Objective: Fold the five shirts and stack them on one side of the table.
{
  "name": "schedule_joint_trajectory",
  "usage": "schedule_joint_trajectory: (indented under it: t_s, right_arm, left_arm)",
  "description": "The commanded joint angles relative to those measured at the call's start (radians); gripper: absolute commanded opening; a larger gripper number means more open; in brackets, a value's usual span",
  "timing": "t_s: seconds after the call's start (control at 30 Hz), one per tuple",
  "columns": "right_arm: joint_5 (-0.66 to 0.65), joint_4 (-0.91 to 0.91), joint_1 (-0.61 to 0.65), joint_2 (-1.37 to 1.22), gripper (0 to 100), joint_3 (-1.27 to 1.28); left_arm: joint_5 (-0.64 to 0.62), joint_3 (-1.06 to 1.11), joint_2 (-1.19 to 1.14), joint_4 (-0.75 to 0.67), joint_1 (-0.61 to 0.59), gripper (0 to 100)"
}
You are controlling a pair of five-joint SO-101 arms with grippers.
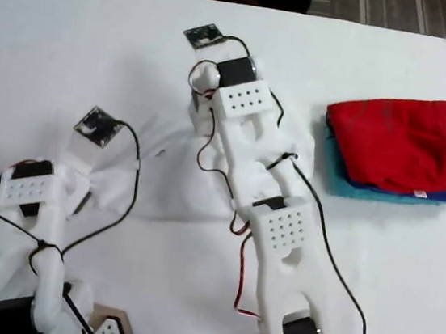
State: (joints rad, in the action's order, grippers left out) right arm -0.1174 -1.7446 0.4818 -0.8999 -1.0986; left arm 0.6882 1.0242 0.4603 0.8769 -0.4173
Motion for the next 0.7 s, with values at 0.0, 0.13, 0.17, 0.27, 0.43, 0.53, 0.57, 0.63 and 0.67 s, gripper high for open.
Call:
schedule_joint_trajectory:
  t_s: [0.0,0.13,0.17,0.27,0.43,0.53,0.57,0.63,0.67]
  right_arm:
    - [-0.002,-0.018,-0.01,0.008,15.2,0.031]
    - [-0.002,-0.012,-0.013,0.01,15.2,0.051]
    - [-0.002,-0.012,-0.013,0.01,15.2,0.049]
    - [-0.002,-0.01,-0.013,0.01,15.2,0.049]
    - [0.0,-0.008,-0.033,0.015,10.9,0.048]
    - [0.005,-0.002,-0.076,0.021,1.4,0.031]
    - [0.005,-0.013,-0.09,0.021,3.1,0.011]
    - [0.005,-0.022,-0.111,0.027,1.7,-0.038]
    - [0.005,-0.022,-0.119,0.041,2.1,-0.058]
  left_arm:
    - [-0.006,-0.005,0.026,-0.014,-0.006,3]
    - [-0.006,-0.004,0.026,-0.014,-0.006,3]
    - [-0.006,-0.004,0.026,-0.014,-0.006,3]
    - [-0.006,-0.004,0.026,-0.014,-0.006,3]
    - [-0.006,-0.002,0.026,-0.014,-0.006,3]
    - [-0.006,-0.002,0.026,-0.014,-0.006,3]
    - [-0.006,-0.002,0.026,-0.014,-0.006,3]
    - [-0.006,-0.002,0.026,-0.014,-0.006,3]
    - [-0.006,-0.002,0.026,-0.014,-0.006,3]
